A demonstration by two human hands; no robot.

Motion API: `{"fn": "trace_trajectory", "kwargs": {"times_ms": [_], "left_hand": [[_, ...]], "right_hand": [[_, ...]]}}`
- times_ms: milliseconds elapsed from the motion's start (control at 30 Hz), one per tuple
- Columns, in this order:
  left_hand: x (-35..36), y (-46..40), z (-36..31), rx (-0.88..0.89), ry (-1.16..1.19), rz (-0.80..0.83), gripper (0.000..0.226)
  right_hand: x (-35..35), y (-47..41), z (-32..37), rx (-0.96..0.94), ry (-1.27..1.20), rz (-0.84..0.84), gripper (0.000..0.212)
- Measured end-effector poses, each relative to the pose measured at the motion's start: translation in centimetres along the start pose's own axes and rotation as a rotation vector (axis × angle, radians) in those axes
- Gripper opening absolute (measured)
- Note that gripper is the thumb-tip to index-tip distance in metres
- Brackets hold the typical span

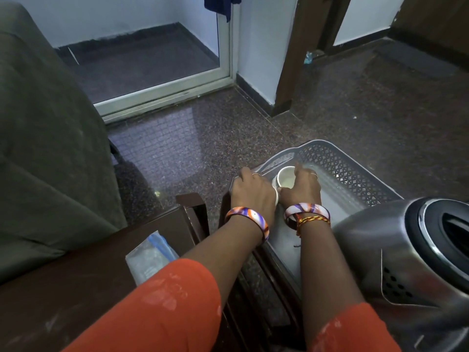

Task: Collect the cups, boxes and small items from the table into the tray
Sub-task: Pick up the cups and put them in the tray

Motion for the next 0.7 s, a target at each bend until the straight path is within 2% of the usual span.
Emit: {"fn": "trace_trajectory", "kwargs": {"times_ms": [100, 400, 533, 700], "left_hand": [[0.4, -0.3, -0.1, -0.011, -0.031, 0.002, 0.046], [0.9, -0.4, -0.3, -0.053, -0.008, 0.011, 0.049], [0.0, -0.1, -1.0, -0.005, 0.109, -0.038, 0.047], [0.0, 0.0, 0.0, -0.053, 0.225, 0.042, 0.047]], "right_hand": [[0.3, 0.4, -0.2, -0.041, 0.04, 0.07, 0.052], [0.8, 0.6, -0.5, -0.043, 0.057, 0.19, 0.074], [0.9, 0.9, -0.5, -0.006, 0.038, 0.145, 0.077], [1.0, 1.6, -0.5, 0.006, 0.04, 0.096, 0.078]]}}
Point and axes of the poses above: each hand's wrist, its own y-axis away from the middle knuckle, its own x-axis out of the palm, z = x × y, the point moved 9 cm from there along -y, towards the middle knuckle, and after that the axes turned 12 degrees about -z, right-handed, at the moved point
